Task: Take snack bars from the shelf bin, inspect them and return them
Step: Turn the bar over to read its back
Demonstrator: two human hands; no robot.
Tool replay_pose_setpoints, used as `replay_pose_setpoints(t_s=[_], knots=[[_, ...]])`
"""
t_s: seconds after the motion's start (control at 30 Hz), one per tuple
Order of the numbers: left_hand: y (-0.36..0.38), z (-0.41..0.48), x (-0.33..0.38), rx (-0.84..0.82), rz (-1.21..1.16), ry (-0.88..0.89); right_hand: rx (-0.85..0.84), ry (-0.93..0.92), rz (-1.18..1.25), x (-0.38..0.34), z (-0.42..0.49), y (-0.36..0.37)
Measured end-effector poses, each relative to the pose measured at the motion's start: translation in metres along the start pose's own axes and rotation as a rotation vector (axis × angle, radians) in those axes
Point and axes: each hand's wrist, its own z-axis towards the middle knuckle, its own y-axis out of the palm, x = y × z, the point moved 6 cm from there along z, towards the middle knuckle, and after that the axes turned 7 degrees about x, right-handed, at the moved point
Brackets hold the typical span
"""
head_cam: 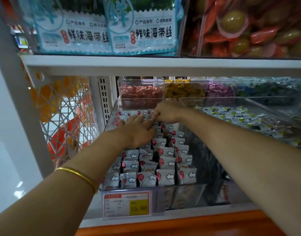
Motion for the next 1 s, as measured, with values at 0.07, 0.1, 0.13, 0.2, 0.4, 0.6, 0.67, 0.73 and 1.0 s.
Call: replay_pose_setpoints(t_s=[0.07, 0.1, 0.13, 0.2, 0.4, 0.6, 0.67, 0.73, 1.0], knots=[[-0.001, -0.001, 0.001, 0.014, -0.024, 0.008, -0.004, 0.019, -0.013, 0.000, 0.003, -0.002], [-0.002, -0.002, 0.001, 0.022, -0.029, 0.016, 0.040, 0.037, 0.047, 0.000, 0.006, -0.007], [-0.003, -0.003, 0.002, 0.028, -0.032, 0.023, 0.111, 0.075, 0.114, 0.002, 0.008, -0.012], [-0.005, -0.006, 0.003, 0.043, -0.049, 0.025, 0.242, 0.163, 0.161, 0.009, 0.014, -0.019], [-0.008, -0.015, 0.000, 0.036, -0.076, -0.012, 0.229, 0.185, -0.151, 0.010, 0.025, -0.005], [-0.026, -0.037, 0.006, 0.154, -0.131, -0.019, 0.400, 0.247, 0.123, 0.009, 0.020, -0.021], [-0.037, -0.046, 0.008, 0.273, -0.190, -0.028, 0.513, 0.299, 0.324, 0.012, 0.010, -0.041], [-0.048, -0.058, 0.012, 0.387, -0.346, -0.033, 0.631, 0.336, 0.562, 0.014, -0.011, -0.057], [-0.060, -0.110, 0.042, 0.446, -0.683, -0.030, 0.677, 0.291, 1.080, -0.004, -0.149, -0.071]])
